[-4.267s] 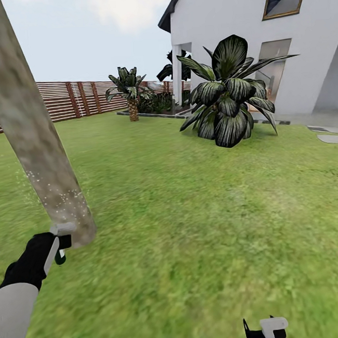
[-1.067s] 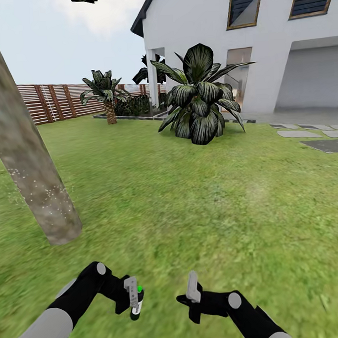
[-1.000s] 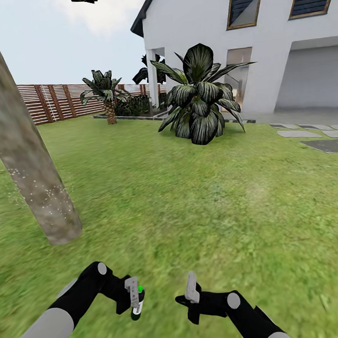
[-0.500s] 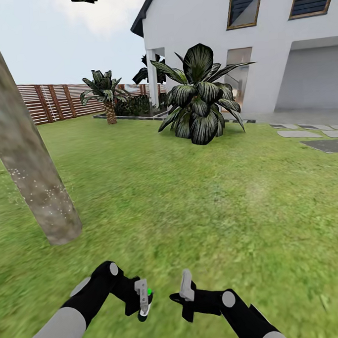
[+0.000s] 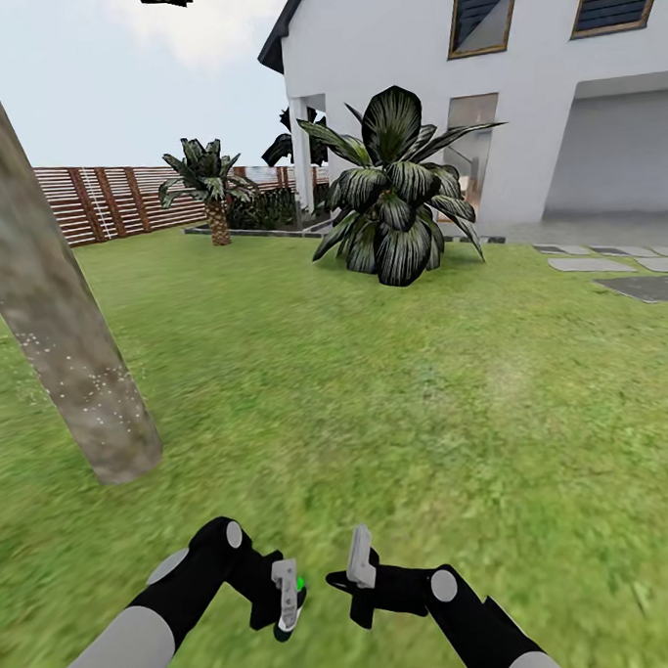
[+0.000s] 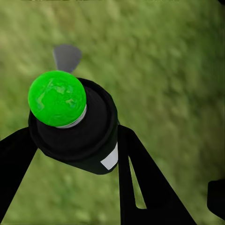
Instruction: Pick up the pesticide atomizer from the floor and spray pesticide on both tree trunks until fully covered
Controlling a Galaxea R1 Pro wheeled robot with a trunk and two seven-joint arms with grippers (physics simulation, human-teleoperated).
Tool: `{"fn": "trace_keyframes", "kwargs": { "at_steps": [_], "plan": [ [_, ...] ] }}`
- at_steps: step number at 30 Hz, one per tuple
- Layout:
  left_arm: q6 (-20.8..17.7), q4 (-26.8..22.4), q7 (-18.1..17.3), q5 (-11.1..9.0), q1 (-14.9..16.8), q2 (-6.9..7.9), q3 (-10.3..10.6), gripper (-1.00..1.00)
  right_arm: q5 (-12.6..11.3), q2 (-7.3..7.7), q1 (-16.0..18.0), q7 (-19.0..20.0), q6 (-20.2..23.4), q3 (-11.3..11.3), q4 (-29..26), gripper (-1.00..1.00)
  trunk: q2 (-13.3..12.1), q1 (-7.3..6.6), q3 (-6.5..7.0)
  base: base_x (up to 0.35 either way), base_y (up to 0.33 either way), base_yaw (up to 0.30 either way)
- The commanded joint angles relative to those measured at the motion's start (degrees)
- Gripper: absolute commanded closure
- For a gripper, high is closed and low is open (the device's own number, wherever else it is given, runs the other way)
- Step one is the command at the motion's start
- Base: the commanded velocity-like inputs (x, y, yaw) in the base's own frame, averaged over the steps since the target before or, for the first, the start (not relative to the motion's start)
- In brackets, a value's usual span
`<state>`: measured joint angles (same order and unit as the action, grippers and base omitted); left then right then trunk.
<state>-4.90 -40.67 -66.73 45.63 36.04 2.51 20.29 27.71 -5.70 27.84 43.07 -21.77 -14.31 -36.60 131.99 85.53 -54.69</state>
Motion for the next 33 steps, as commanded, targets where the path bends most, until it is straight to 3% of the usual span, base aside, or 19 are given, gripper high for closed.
{"fn": "trace_keyframes", "kwargs": {
  "at_steps": [1,5,11,33],
  "plan": [
    [-0.5,-0.1,-0.1,0.0,0.1,0.04,0.2,1.00,0.5,-0.02,0.0,0.0,-0.3,0.1,0.0,1.00,0.0,-0.01,-0.05,0.000,0.000,0.000],
    [-0.4,-0.1,-0.1,-0.4,0.1,-0.19,0.1,1.00,0.5,-0.02,0.0,0.0,-0.3,0.1,0.0,1.00,0.0,-0.01,-0.05,0.000,0.000,0.000],
    [-0.2,-0.1,0.0,-0.4,0.0,-1.93,0.0,1.00,0.5,-0.02,0.0,0.0,-0.3,0.1,-0.1,1.00,0.0,-0.01,-0.05,0.000,0.000,0.000],
    [0.2,-0.1,0.1,-1.0,0.0,-2.95,-0.3,1.00,0.5,-0.02,0.0,0.0,-0.3,0.1,-0.2,1.00,0.0,-0.01,-0.05,0.000,0.000,0.000]
  ]
}}
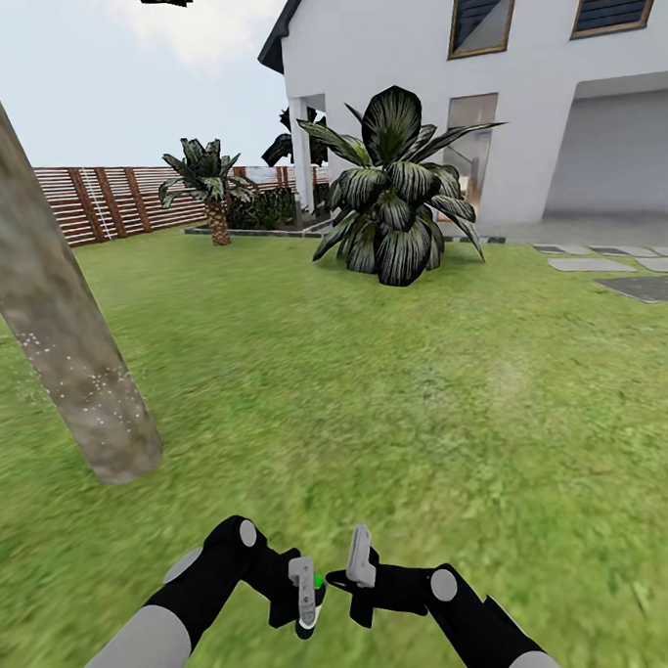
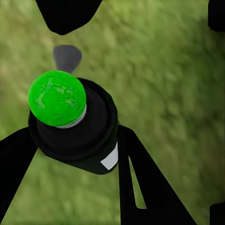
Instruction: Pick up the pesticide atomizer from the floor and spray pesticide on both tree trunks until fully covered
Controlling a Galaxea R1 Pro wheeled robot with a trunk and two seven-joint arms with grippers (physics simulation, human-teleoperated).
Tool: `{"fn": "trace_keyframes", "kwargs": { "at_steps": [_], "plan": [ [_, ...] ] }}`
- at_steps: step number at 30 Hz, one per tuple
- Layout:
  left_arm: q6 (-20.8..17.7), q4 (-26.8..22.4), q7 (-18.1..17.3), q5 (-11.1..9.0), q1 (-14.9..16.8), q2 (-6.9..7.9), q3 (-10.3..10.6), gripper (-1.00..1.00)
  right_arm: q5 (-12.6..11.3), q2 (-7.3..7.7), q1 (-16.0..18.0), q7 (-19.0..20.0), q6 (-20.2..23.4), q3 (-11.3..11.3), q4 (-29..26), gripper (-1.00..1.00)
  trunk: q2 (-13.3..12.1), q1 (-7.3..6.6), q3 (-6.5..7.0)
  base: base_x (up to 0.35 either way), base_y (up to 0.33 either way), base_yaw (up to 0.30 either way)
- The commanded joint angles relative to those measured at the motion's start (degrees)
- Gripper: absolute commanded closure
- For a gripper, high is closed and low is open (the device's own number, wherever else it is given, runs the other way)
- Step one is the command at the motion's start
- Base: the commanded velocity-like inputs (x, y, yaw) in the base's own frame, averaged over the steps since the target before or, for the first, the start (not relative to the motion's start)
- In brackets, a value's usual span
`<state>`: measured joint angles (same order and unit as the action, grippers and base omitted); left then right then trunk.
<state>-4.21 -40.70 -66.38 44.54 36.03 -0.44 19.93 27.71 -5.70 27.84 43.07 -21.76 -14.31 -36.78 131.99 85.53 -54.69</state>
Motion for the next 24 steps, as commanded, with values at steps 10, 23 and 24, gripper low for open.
{"fn": "trace_keyframes", "kwargs": {
  "at_steps": [10,23,24],
  "plan": [
    [-0.3,-0.1,-0.3,-1.9,0.0,0.01,0.0,1.00,0.5,-0.01,0.0,0.0,-0.3,0.1,0.0,1.00,0.0,-0.01,-0.05,0.000,0.000,0.000],
    [-0.3,-0.1,-0.3,-3.2,0.0,0.05,0.0,1.00,0.5,-0.01,0.0,0.0,-0.3,0.1,0.0,1.00,0.0,-0.01,-0.05,0.000,0.000,0.000],
    [-0.3,-0.1,-0.3,-3.2,0.0,0.02,0.0,1.00,0.5,-0.01,0.0,0.0,-0.3,0.1,0.0,1.00,0.0,-0.01,-0.05,0.000,0.000,0.000]
  ]
}}
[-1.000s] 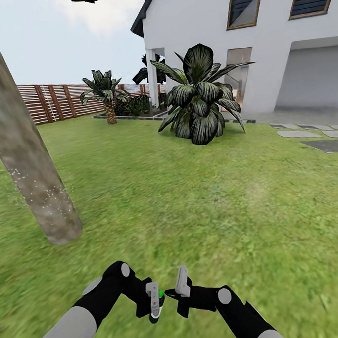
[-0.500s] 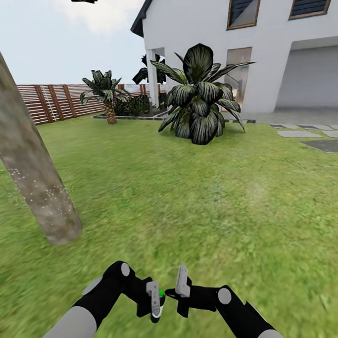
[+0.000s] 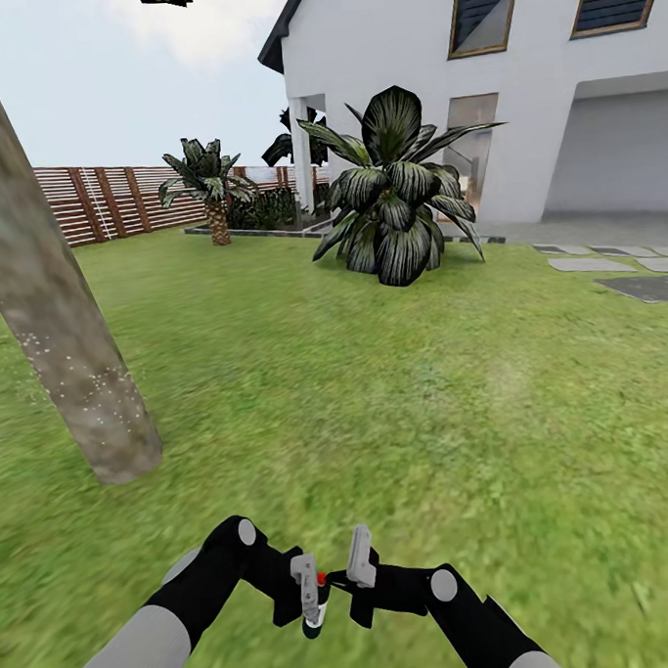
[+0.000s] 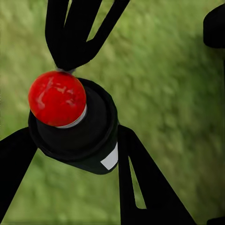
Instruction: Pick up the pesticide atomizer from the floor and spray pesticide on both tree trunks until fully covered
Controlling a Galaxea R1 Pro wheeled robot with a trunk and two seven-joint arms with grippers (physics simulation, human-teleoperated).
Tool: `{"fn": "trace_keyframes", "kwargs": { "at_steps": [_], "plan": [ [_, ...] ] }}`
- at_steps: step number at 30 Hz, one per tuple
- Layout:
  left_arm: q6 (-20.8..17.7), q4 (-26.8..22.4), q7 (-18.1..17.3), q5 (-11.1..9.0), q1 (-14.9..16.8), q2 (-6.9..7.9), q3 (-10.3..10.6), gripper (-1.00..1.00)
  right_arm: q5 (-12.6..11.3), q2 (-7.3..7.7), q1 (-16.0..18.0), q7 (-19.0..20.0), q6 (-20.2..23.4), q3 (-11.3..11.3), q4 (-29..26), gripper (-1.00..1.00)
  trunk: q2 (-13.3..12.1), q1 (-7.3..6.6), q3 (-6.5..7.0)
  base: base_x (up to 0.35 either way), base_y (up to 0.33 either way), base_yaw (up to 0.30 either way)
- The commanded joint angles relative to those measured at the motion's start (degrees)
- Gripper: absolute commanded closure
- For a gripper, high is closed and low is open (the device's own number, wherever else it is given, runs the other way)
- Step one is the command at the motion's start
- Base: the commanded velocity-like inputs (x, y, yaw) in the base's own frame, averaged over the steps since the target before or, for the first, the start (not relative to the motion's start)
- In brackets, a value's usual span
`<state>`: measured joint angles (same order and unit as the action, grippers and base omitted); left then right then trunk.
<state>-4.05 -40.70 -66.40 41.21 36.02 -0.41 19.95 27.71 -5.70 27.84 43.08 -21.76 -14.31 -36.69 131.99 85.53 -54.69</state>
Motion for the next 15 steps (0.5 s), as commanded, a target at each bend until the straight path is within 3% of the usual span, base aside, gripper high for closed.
{"fn": "trace_keyframes", "kwargs": {
  "at_steps": [1,3,8,15],
  "plan": [
    [-0.4,-0.1,-0.2,0.2,0.0,0.01,0.0,1.00,0.5,-0.01,0.0,0.0,-0.3,0.1,0.0,1.00,0.0,-0.01,-0.05,0.000,0.000,0.000],
    [-0.5,0.0,0.0,0.5,0.0,0.22,0.1,1.00,0.5,0.00,0.0,0.0,-0.3,0.1,0.0,1.00,0.0,-0.01,-0.05,0.000,0.000,0.000],
    [-1.0,0.0,0.1,1.3,0.1,4.37,0.1,1.00,0.5,0.14,0.0,0.0,-0.3,0.1,0.0,1.00,0.0,-0.01,-0.05,0.000,0.000,0.000],
    [-1.2,0.0,0.0,2.6,0.0,8.58,0.1,1.00,0.6,0.20,0.0,-0.1,-0.3,0.1,0.2,1.00,0.0,-0.01,-0.05,0.000,0.000,0.000]
  ]
}}
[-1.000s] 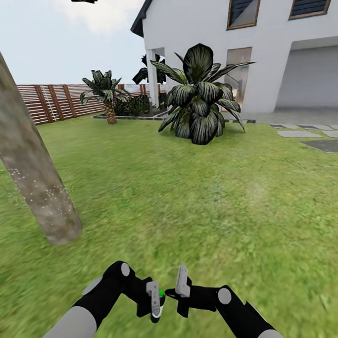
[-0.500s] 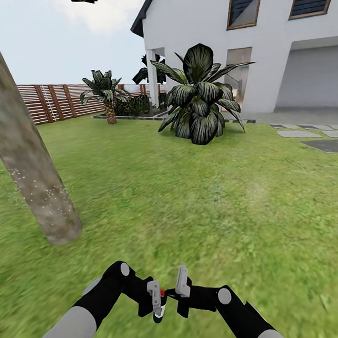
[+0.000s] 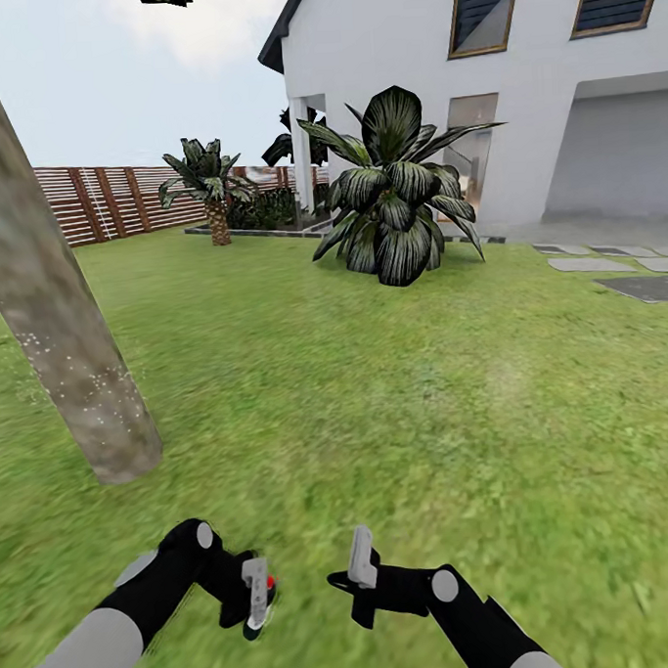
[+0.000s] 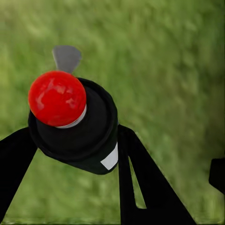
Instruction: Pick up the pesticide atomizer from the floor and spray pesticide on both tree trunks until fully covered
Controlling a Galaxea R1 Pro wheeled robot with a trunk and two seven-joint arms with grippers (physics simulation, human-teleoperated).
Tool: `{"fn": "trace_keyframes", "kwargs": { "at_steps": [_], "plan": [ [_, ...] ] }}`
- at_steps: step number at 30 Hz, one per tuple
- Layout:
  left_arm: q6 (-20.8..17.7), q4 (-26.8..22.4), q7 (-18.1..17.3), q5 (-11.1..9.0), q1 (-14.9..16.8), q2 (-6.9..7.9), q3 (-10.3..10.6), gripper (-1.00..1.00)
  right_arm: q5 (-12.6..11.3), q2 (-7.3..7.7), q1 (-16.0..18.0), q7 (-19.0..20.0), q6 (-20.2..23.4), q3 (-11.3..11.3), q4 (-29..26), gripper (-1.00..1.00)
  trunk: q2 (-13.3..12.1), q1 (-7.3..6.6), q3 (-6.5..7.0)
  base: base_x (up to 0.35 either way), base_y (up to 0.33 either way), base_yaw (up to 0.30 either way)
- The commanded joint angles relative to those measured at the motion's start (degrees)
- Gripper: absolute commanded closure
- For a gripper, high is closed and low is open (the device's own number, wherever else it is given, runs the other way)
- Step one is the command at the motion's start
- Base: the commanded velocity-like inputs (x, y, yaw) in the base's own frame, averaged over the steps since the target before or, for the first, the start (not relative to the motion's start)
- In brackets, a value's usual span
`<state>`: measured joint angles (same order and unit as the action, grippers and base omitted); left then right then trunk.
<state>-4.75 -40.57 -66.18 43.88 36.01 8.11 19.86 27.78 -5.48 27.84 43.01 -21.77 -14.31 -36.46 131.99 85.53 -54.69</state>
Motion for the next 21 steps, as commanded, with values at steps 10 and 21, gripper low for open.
{"fn": "trace_keyframes", "kwargs": {
  "at_steps": [10,21],
  "plan": [
    [-0.7,-0.1,0.3,1.0,-0.5,7.50,0.0,1.00,0.5,0.46,0.0,-0.2,-0.5,0.3,0.7,-1.00,0.0,-0.01,-0.05,0.000,0.000,0.000],
    [12.8,22.6,38.1,-21.0,-2.7,5.29,-27.9,1.00,0.1,2.94,-0.2,-23.9,-1.0,20.4,20.8,-1.00,0.0,-0.01,-0.05,0.000,0.000,0.000]
  ]
}}
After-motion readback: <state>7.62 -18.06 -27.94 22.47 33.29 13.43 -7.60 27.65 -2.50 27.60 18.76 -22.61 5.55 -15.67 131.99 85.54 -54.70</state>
